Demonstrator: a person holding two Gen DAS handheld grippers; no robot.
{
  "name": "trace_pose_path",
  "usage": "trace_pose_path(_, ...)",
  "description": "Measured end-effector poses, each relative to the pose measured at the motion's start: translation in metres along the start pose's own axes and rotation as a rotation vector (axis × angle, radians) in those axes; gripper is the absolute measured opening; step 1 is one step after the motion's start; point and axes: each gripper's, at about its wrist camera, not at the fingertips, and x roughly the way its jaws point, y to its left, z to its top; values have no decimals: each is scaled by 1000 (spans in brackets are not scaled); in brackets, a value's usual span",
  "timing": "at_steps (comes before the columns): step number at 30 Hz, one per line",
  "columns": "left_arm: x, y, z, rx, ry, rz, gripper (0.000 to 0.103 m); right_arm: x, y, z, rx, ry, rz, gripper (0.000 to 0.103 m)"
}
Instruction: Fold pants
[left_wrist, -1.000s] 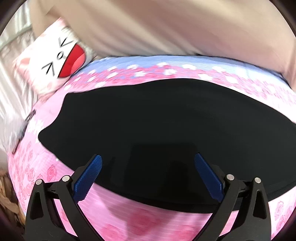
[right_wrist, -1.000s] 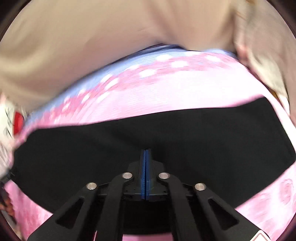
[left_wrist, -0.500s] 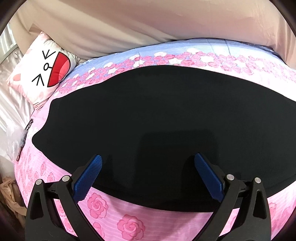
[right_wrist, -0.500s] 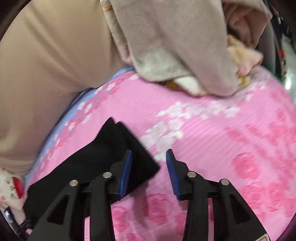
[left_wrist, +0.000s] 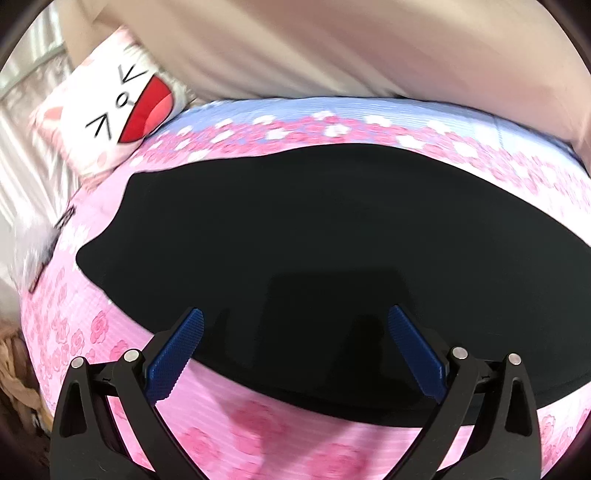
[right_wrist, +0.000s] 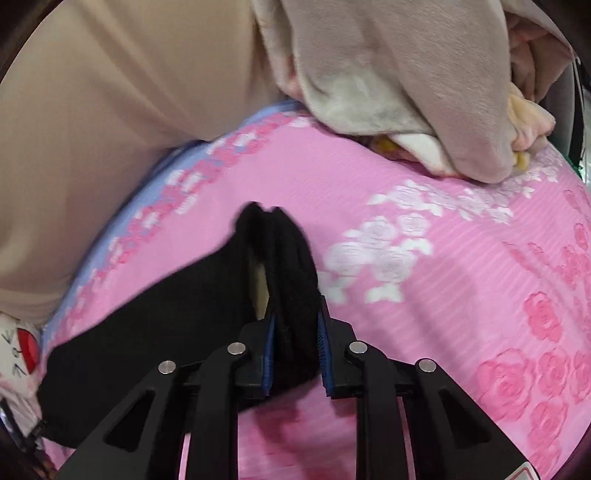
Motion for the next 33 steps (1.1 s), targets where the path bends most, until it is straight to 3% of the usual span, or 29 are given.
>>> trace_pose_path(3, 6, 35, -1, -55, -5, -6, 98, -28, 81, -6, -129, -33, 101, 18)
trace_pose_path(6, 15, 68, -2, -113, 4, -19, 98, -35, 187, -28, -303, 5, 226, 18)
trace_pose_path(10, 22, 107, -4, -169, 8, -42, 98, -9, 316, -85, -492, 132, 377, 18)
trace_pose_path(14, 19, 143, -10, -183, -21, -20, 98, 45, 410, -160, -633, 275, 423, 18)
trace_pose_path(16, 19, 162, -16, -194, -29, -13, 98, 70, 432, -193, -710, 322, 359, 24)
trace_pose_path(18, 21, 176, -21, -207, -20, -24, 98, 60, 443, -208, -751, 262, 333, 37)
trace_pose_path(19, 22, 184, -24, -218, -16, -32, 98, 53, 447, -209, -748, 273, 353, 41)
trace_pose_path(21, 25, 192, -29, -235, -12, -39, 98, 33, 449, -202, -713, 244, 419, 41)
trace_pose_path(25, 36, 201, -31, -277, 0, -81, 98, 31, 445, -193, -715, 184, 327, 38)
trace_pose_path(27, 40, 200, -28, -285, 7, -98, 98, 53, 436, -189, -647, 258, 281, 30)
trace_pose_path(29, 41, 197, -27, -277, 11, -109, 98, 52, 424, -188, -586, 273, 291, 26)
trace_pose_path(33, 39, 202, -31, -277, 8, -105, 98, 36, 399, -169, -479, 189, 295, 26)
